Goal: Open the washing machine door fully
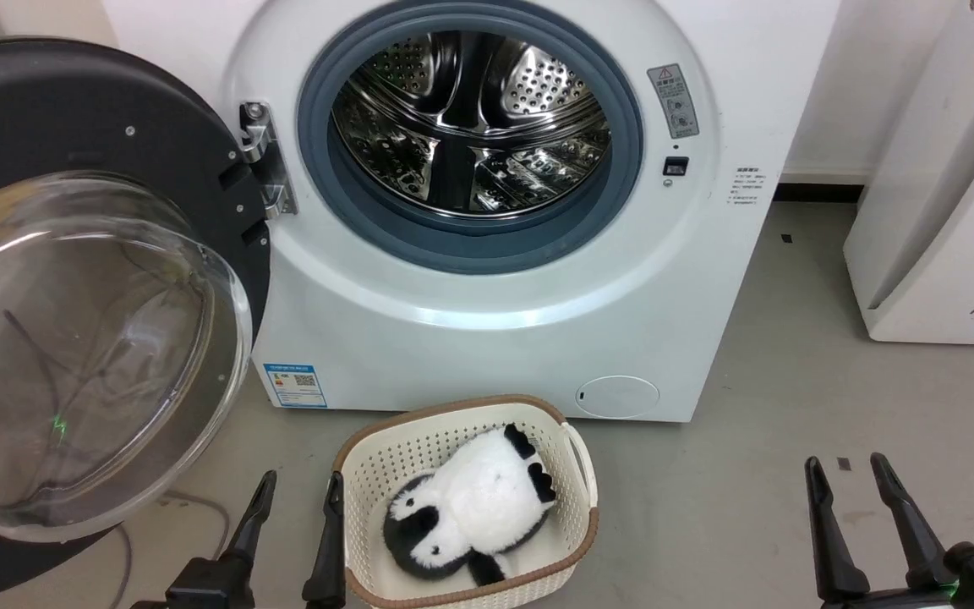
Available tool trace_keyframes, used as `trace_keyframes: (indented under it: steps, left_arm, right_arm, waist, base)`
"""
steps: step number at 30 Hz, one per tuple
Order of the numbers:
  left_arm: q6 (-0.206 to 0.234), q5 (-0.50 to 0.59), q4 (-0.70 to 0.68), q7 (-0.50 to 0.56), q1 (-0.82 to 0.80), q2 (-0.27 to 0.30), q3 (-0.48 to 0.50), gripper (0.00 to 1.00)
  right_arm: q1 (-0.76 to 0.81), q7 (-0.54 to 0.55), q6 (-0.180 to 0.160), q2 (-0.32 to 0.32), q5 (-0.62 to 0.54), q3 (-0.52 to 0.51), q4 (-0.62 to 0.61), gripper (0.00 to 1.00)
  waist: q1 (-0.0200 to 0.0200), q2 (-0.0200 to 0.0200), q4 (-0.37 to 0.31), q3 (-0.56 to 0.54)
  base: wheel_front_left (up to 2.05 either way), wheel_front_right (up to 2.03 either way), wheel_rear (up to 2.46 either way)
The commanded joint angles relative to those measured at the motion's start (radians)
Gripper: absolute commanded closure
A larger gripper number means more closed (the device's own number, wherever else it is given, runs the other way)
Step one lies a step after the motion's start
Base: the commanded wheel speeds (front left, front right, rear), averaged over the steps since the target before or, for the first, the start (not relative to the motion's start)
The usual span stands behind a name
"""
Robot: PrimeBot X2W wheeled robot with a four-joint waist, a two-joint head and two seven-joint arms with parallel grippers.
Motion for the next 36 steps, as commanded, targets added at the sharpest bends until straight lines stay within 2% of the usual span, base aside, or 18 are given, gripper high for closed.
trace_keyframes:
  steps: [1,12,26,27,36]
  left_arm:
    - [0.004,0.007,0.003,-0.008,0.014,-0.003,0.002,0.0]
    - [0.01,0.045,0.013,-0.016,0.011,-0.017,0.007,0.0]
    - [-0.004,0.075,0.01,-0.017,0.009,-0.033,0.022,0.0]
    - [-0.002,0.07,0.011,-0.011,0.002,-0.03,0.021,1.0]
    - [-0.005,0.077,0.009,0.001,-0.003,-0.034,0.029,1.0]
  right_arm:
    - [0.015,-0.004,0.001,0.005,-0.001,0.002,0.003,0.0]
    - [0.012,-0.004,0.001,0.012,0.004,0.002,0.013,0.0]
    - [0.009,-0.004,0.001,0.004,0.011,0.005,0.015,0.0]
    - [0.0,0.0,0.0,0.005,0.002,0.004,0.013,1.0]
    - [-0.006,0.011,0.0,0.007,-0.009,0.005,0.012,1.0]
  waist:
    - [0.0,0.0,-0.002,0.0]
    - [0.0,0.0,-0.006,-0.003]
    - [0.0,0.0,0.003,-0.005]
    - [0.0,0.0,0.003,-0.006]
    - [0.0,0.0,0.001,-0.004]
  base:
    - [0.0,0.0,0.0]
    - [0.0,0.0,0.0]
    - [0.0,0.0,0.0]
    - [0.0,0.0,0.0]
    - [0.0,0.0,0.0]
